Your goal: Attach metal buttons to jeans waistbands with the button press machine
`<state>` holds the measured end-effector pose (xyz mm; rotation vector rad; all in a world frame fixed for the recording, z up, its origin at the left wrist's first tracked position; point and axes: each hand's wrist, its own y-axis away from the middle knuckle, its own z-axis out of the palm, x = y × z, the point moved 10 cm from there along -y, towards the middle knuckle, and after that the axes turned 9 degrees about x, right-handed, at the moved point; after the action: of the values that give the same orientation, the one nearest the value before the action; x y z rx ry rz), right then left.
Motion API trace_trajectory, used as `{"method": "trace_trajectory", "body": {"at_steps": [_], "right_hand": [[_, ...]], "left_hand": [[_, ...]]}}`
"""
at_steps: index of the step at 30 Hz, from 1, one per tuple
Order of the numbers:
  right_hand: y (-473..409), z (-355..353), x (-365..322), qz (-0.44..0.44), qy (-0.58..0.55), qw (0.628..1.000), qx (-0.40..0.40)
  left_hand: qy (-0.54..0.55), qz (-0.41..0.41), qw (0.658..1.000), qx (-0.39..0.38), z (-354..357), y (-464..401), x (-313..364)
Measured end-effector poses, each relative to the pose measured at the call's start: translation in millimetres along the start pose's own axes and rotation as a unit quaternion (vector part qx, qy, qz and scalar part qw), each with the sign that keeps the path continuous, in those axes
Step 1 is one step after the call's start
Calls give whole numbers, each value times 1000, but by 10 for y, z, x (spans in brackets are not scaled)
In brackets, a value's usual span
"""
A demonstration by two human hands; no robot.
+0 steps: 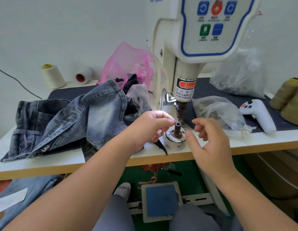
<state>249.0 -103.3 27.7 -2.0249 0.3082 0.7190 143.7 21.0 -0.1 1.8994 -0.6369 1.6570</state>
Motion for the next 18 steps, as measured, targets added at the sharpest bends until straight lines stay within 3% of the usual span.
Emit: {"method": "trace_trajectory", "body": {"at_steps": [5, 9, 18], "right_hand": [[-8, 140, -125, -11, 17, 999, -37], [13, 142, -238, -55, 12, 998, -21], [33, 28, -162, -41, 45, 998, 12]], "left_hand": [[-16, 8, 1000, -25, 108, 41, 53], [-12, 5, 999, -35, 138, 57, 38], [29, -2, 1000, -2, 107, 15, 18]]}}
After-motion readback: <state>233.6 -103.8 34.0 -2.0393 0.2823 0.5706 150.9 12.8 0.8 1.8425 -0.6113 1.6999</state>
